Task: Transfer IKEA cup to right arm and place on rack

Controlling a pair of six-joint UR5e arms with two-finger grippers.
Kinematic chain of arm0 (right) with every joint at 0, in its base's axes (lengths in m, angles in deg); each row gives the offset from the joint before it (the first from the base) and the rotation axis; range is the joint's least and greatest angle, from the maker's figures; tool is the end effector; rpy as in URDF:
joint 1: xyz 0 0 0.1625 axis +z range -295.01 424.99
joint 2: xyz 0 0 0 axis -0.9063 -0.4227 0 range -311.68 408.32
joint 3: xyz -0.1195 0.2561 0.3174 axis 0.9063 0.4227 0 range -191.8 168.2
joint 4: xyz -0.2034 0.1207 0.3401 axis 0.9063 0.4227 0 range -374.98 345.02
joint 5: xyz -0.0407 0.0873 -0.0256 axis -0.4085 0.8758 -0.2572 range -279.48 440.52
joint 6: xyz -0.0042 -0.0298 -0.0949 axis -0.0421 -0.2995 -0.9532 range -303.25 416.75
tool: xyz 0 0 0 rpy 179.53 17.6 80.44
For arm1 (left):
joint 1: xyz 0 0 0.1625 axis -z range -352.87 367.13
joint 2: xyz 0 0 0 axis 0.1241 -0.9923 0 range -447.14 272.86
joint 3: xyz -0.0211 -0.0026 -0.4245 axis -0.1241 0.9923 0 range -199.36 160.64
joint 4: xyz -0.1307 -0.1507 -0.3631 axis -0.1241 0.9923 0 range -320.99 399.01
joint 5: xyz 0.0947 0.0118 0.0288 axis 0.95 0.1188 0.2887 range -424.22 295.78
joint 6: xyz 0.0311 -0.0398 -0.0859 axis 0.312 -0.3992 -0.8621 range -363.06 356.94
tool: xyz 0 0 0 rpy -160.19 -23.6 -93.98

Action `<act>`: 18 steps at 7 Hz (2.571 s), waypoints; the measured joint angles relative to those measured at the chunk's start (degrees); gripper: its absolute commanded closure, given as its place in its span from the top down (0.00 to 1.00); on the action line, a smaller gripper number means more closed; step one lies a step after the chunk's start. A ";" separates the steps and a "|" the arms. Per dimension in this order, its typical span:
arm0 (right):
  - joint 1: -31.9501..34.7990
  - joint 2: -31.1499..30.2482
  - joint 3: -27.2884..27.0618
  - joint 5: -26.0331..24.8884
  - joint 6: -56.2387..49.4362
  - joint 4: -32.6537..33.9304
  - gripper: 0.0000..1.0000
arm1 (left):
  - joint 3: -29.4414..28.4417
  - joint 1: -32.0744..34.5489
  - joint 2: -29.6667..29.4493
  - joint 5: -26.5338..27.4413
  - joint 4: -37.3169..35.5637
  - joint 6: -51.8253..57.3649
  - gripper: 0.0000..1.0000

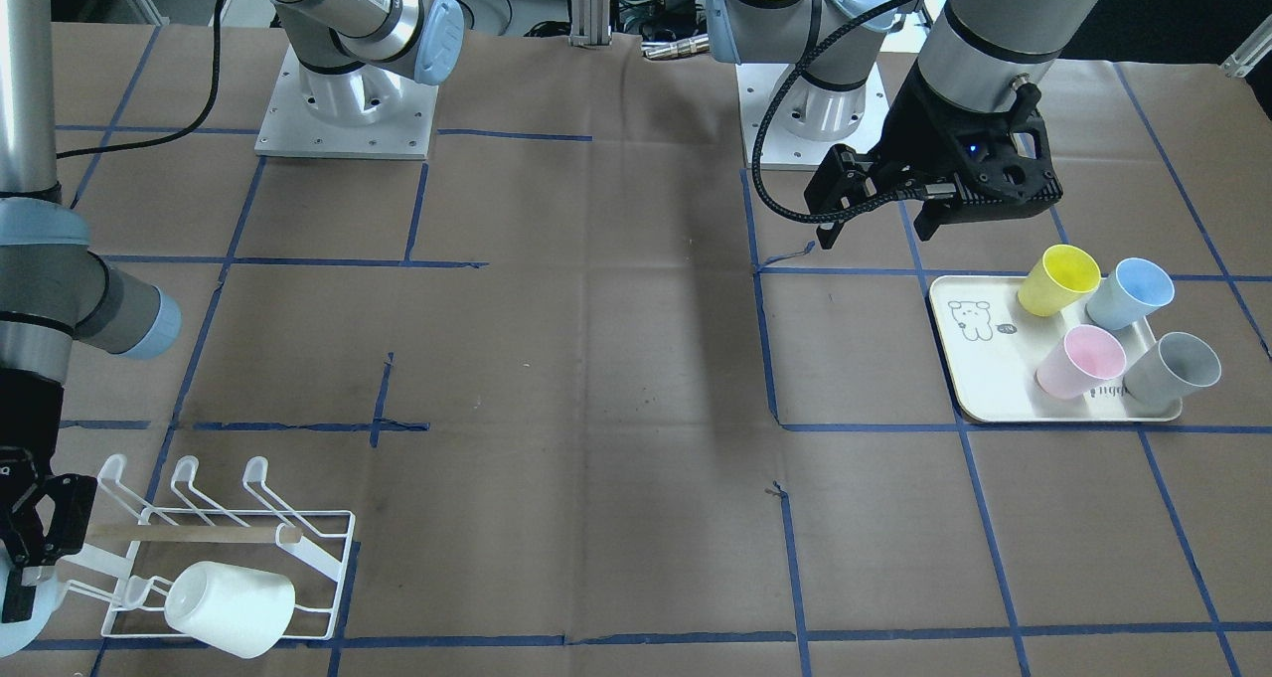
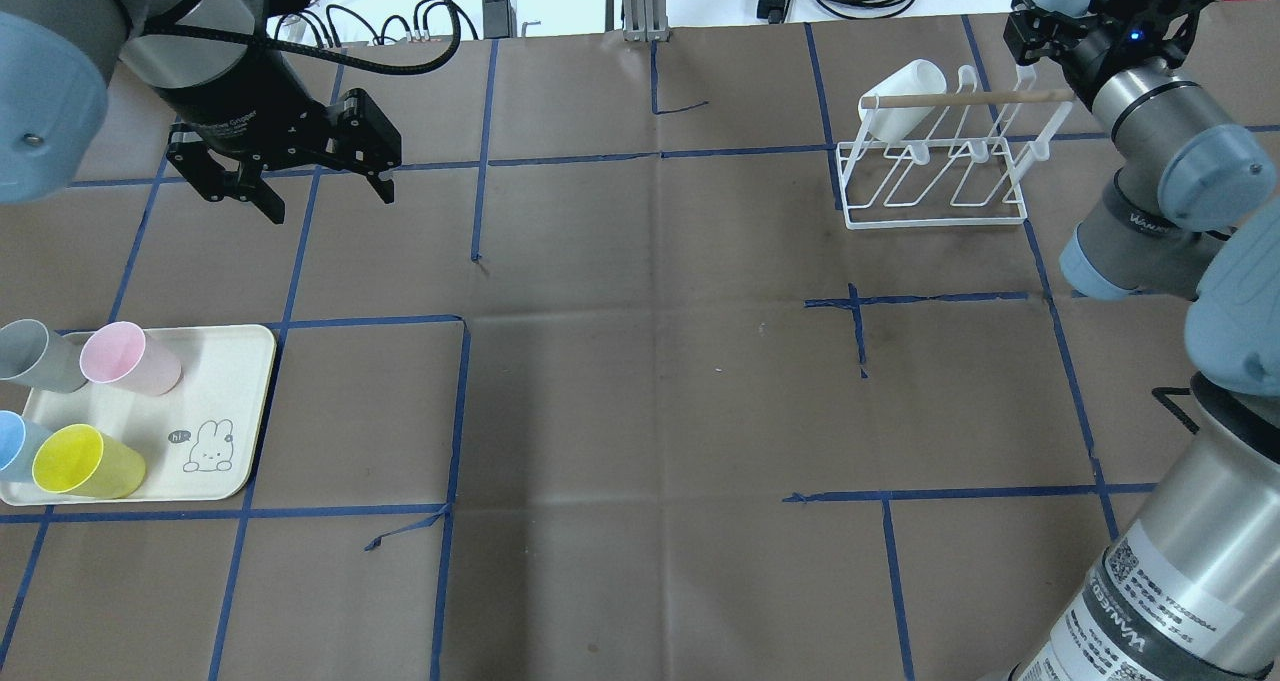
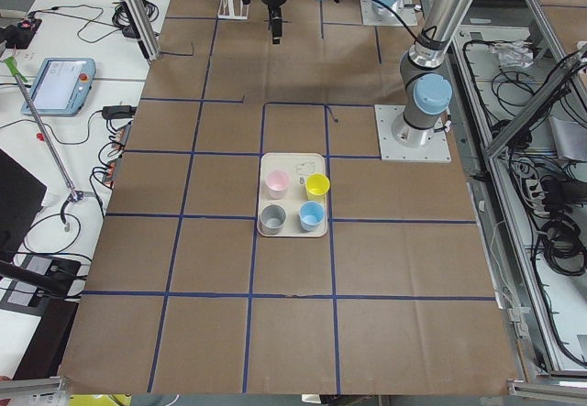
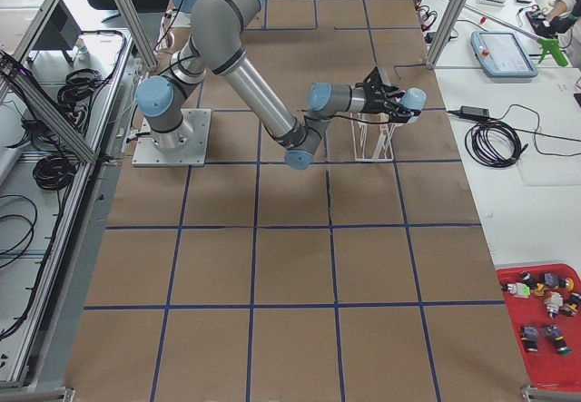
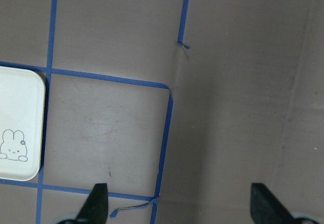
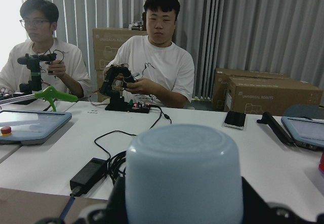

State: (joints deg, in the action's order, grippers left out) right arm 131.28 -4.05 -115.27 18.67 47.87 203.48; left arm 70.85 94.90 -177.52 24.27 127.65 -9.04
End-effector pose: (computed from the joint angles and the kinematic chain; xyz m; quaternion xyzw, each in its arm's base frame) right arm -0.0815 -0.6340 0.2719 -0.0530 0.7705 -0.6351 0.0121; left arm -0.1166 -0.5010 0.4852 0.0714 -0.9973 0.0062 0.0134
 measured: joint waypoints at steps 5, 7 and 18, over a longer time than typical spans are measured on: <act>0.33 1.67 -1.02 0.08 -0.07 0.44 0.08 | -0.03 0.15 0.05 1.12 -0.21 -0.06 1.00; 0.29 2.27 -1.53 0.08 -0.08 0.87 0.09 | -0.03 0.46 0.04 1.09 -0.23 -0.11 1.00; 0.04 1.61 -1.44 1.18 1.31 0.35 0.98 | -0.03 0.91 -0.48 1.16 -1.02 -0.10 1.00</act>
State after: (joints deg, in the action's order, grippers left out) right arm 131.31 -2.44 -116.70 19.85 49.18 203.83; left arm 70.81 95.81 -178.00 25.43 126.64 -9.14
